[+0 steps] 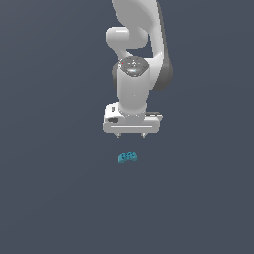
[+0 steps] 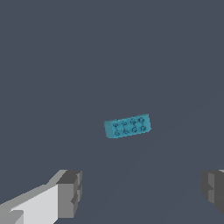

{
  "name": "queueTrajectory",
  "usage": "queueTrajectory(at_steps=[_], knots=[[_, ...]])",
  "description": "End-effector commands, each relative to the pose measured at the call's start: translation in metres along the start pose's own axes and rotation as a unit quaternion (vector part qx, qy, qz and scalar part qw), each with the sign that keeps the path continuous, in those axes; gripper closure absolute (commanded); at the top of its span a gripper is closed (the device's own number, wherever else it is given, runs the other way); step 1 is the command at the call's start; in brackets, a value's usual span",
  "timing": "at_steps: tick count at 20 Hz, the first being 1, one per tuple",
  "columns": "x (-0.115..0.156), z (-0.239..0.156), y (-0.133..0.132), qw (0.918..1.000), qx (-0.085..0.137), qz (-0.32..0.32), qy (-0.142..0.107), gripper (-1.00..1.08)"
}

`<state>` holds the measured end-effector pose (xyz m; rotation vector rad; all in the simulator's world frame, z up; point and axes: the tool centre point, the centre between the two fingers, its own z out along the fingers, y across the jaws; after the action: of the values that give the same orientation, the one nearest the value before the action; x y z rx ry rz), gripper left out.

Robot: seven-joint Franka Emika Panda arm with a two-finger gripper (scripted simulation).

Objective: Pick up the object and move it to a goal position.

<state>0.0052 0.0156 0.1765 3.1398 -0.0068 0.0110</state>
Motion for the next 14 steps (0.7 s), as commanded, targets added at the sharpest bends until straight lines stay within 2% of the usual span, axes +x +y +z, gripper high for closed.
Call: queueTrajectory(at_steps=[1,14], knots=[[0.0,0.0,0.0,1.0,0.0,0.0,0.0,-0.92],[0.005,-0.009,-0.014,0.9997,0.018,0.013,0.008,-0.92]])
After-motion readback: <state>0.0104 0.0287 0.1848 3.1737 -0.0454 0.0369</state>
